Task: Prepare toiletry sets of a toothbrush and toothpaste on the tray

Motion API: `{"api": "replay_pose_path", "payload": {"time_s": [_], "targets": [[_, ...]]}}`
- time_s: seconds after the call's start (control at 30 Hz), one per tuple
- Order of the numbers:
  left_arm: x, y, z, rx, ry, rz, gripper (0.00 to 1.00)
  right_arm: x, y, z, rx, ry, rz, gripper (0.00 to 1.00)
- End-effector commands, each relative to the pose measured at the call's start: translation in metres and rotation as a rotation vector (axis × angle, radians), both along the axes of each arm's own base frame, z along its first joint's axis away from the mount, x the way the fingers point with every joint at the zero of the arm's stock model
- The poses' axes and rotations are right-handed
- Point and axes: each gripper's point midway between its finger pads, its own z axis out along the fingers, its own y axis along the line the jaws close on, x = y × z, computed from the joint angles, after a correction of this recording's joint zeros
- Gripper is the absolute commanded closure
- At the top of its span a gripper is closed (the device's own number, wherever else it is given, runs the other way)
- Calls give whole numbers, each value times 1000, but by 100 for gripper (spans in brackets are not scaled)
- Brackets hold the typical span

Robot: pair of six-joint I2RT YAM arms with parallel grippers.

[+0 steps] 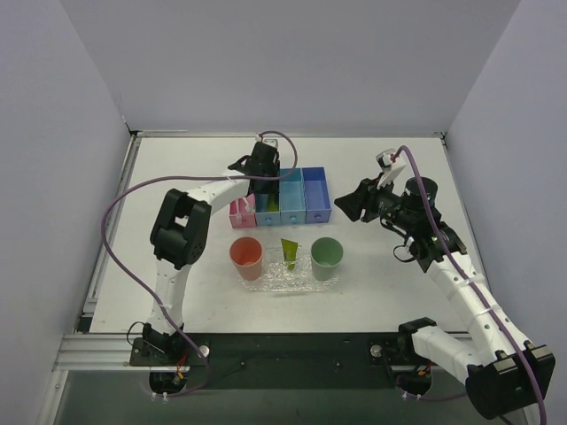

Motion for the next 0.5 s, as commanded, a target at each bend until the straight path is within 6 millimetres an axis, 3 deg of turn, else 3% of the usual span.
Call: {"api": "replay_pose_path", "payload": {"time_s": [0.0,0.3,0.47], "targets": [[-25,12,-52,93,161,-28,54,-3,2,20,36,-74,20,60],[-32,8,-63,76,207,-55,68,-7,0,22,39,-85,14,60],[-30,5,-53,57,184,-63,88,-9,-1,21,40,-85,11,60]]}}
